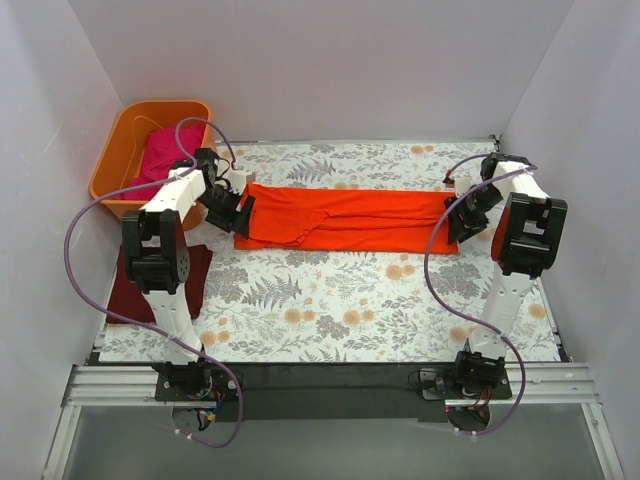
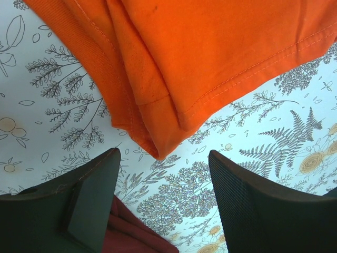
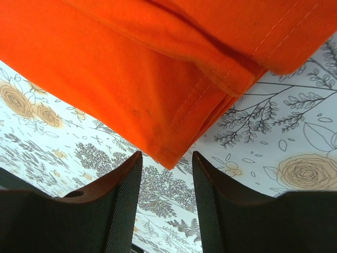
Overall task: Fold and stack the t-shirts
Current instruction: Fold the tshirt
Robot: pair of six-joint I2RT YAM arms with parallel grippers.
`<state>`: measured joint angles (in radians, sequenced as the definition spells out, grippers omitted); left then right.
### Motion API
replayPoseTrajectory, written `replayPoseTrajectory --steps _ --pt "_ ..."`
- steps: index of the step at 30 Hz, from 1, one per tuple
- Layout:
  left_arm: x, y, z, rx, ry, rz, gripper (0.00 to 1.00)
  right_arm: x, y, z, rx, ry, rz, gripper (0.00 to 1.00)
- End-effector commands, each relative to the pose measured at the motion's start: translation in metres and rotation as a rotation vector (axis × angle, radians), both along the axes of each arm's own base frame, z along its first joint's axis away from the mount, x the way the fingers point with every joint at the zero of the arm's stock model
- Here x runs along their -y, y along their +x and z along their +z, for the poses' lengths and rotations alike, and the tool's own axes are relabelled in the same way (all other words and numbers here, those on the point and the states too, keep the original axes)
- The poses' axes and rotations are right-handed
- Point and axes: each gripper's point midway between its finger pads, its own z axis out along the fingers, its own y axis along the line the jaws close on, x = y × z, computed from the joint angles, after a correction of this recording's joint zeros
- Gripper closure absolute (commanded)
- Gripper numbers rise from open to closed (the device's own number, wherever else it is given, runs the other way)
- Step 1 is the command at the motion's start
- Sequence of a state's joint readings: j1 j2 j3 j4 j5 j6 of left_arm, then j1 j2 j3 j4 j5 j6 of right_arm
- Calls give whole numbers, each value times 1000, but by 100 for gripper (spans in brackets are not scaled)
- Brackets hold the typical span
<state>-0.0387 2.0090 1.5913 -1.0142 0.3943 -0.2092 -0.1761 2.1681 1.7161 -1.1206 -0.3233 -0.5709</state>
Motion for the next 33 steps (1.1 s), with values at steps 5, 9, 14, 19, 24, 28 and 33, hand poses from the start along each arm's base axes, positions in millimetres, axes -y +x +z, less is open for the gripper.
replayPoseTrajectory --steps 5,9,14,19,24,28,33 --pt "1 2 -1 1 -9 5 33 -5 10 2 7 39 -16 55" --pt "2 3 -4 -7 -9 10 33 -4 10 -3 -2 29 -15 57" --pt "2 4 -4 -6 -12 9 33 -3 12 -4 -3 28 -17 64" --pt "2 2 -6 -11 -10 7 33 -1 13 4 18 15 -13 66" --pt "2 3 -6 1 -9 5 33 0 14 9 33 8 -8 64" --pt "2 8 -3 15 -13 10 33 0 15 12 43 8 -7 64" --pt "6 9 -4 5 -34 5 36 0 16 13 47 12 -9 64"
